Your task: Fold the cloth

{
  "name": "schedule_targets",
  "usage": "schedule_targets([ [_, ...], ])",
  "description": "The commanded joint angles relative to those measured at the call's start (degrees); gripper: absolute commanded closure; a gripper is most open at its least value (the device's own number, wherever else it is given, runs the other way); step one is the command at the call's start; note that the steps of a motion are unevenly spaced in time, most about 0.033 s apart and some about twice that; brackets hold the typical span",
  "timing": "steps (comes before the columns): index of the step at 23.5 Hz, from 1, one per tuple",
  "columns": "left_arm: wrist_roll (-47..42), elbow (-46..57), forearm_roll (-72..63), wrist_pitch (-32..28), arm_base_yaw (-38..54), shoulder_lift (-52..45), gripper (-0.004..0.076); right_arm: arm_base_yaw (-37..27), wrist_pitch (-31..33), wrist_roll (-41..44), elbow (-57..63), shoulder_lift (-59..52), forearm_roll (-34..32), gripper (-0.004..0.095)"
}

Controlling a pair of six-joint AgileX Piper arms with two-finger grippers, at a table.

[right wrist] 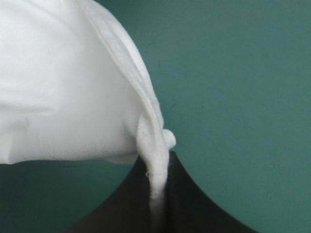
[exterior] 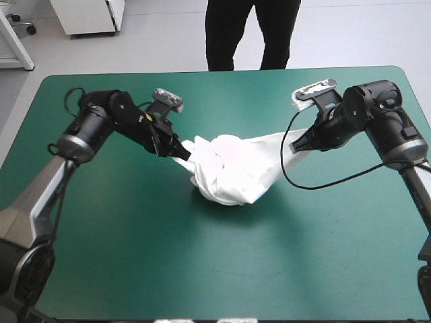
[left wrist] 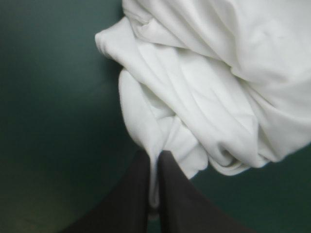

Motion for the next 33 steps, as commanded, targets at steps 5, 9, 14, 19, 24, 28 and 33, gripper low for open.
schedule_targets([
  [5, -4.17, -14.60, 4.21, 2.39, -0.34, -12.70, 0.0733, 0.06, -1.36, 3.98, -12.59, -2.37, -6.84, 0.0925],
  [9, -4.58, -22.77, 5.46, 2.20, -0.34, -16.10, 0.0733, 0.06, -1.59, 4.95, -22.05, -2.76, -6.97, 0.0925],
  [14, -4.46, -35.00, 6.67, -2.67, -0.34, -20.53, 0.0733, 0.06, -6.09, 5.08, -31.57, -6.65, -7.87, 0.0925],
  [19, -3.97, -43.30, 8.20, -7.90, -0.34, -23.22, 0.0733, 0.06, -12.29, 5.08, -35.19, -12.93, -8.48, 0.0925],
  [24, -3.97, -46.27, 7.65, -12.43, -0.34, -26.74, 0.0733, 0.06, -13.50, 5.08, -36.07, -18.60, -7.55, 0.0925],
  [28, -4.87, -46.07, 7.74, -7.04, -0.34, -29.66, 0.0733, 0.06, -10.79, 5.08, -36.07, -20.93, -1.68, 0.0925],
  [33, -9.83, -39.96, 9.80, 0.74, -0.34, -29.78, 0.0733, 0.06, -3.23, 4.79, -30.23, -21.16, 1.08, 0.0925],
])
